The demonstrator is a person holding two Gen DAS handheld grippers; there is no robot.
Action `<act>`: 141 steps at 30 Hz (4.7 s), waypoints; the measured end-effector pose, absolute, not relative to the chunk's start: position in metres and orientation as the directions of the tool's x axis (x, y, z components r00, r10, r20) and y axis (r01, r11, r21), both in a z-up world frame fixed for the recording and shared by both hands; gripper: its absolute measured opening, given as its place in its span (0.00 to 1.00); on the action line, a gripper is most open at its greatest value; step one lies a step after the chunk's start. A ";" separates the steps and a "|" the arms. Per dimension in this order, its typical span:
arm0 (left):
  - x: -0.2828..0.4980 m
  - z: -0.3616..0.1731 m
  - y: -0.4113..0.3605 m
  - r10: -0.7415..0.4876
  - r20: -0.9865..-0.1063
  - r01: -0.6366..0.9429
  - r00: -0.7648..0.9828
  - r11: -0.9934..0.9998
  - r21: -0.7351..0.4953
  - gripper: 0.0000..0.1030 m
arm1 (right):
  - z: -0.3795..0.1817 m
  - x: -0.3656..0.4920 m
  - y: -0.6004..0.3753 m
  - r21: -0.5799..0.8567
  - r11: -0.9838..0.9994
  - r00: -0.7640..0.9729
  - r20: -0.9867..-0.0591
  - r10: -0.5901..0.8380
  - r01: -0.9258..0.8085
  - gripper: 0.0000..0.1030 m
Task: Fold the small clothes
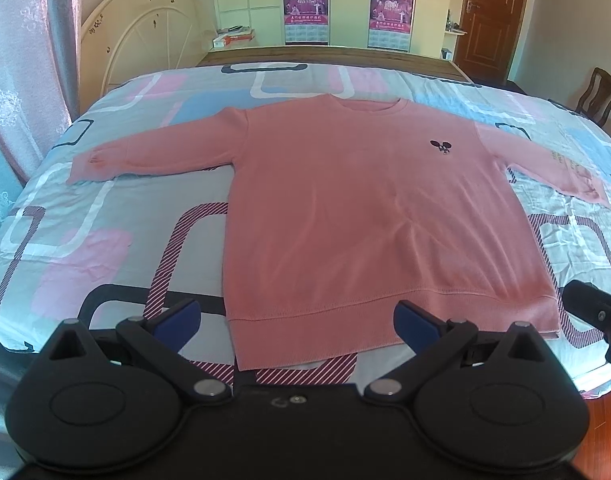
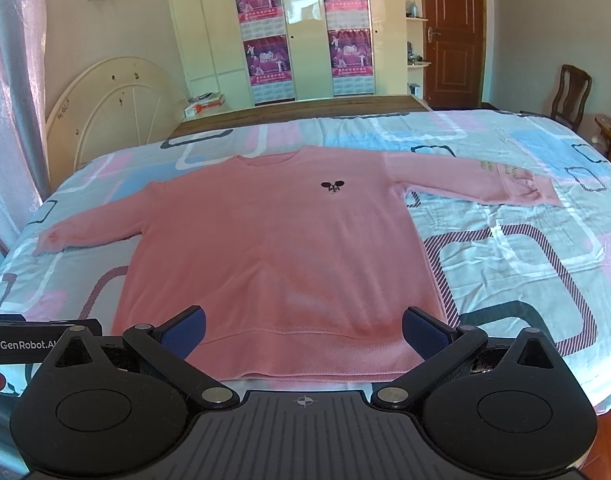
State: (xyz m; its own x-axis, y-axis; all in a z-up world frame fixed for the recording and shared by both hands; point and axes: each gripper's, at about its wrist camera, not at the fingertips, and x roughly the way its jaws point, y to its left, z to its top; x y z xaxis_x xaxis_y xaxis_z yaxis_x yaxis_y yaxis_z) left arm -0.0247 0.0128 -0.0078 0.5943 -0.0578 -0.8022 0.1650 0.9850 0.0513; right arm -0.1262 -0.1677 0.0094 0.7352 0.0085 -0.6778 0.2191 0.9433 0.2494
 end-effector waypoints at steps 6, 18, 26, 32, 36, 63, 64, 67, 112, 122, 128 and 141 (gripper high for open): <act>-0.022 -0.009 0.013 -0.056 -0.803 0.165 0.593 0.985 0.052 0.99 | 0.009 -0.123 -0.169 0.250 0.942 0.734 -0.679 0.008 0.221 1.00; -0.005 -0.018 0.010 -0.040 -0.811 0.159 0.584 0.985 0.065 0.99 | 0.001 -0.112 -0.175 0.239 0.941 0.732 -0.681 -0.014 0.240 1.00; 0.016 -0.027 0.004 -0.031 -0.818 0.154 0.574 0.985 0.071 0.99 | -0.006 -0.097 -0.186 0.218 0.940 0.727 -0.685 -0.043 0.261 1.00; 0.037 -0.034 -0.006 -0.032 -0.820 0.155 0.572 0.985 0.070 0.99 | -0.014 -0.079 -0.200 0.224 0.933 0.725 -0.687 -0.053 0.281 1.00; 0.056 -0.039 -0.019 -0.022 -0.811 0.159 0.585 0.983 0.089 0.99 | -0.020 -0.064 -0.219 0.233 0.924 0.723 -0.688 -0.063 0.303 1.00; 0.205 -0.104 -0.132 -0.052 -0.823 0.195 0.565 0.978 0.072 0.99 | -0.106 0.058 -0.413 0.220 0.853 0.637 -0.754 -0.159 0.474 1.00; 0.211 -0.106 -0.137 -0.056 -0.824 0.200 0.565 0.977 0.071 0.98 | -0.110 0.061 -0.422 0.218 0.848 0.632 -0.757 -0.165 0.482 1.00; 0.227 -0.114 -0.149 -0.068 -0.825 0.214 0.561 0.975 0.065 0.95 | -0.122 0.070 -0.448 0.207 0.834 0.620 -0.761 -0.192 0.512 1.00; 0.317 -0.131 -0.107 -0.056 -0.837 0.120 0.544 0.993 0.011 0.75 | -0.090 0.211 -0.415 0.389 0.898 0.831 -0.554 0.052 0.204 0.07; 0.333 -0.135 -0.086 -0.151 -0.838 0.150 0.525 0.985 -0.083 0.81 | -0.129 0.261 -0.252 0.429 0.903 0.677 -0.655 0.337 -0.034 0.33; 0.347 -0.149 -0.127 -0.337 -0.839 0.281 0.426 0.931 -0.232 0.87 | -0.120 0.235 -0.264 0.384 0.923 0.712 -0.656 0.251 0.029 0.45; 0.355 -0.186 -0.179 -0.423 -0.806 0.314 0.413 0.897 -0.310 0.06 | -0.154 0.158 -0.359 0.198 0.921 0.644 -0.762 -0.071 0.336 0.46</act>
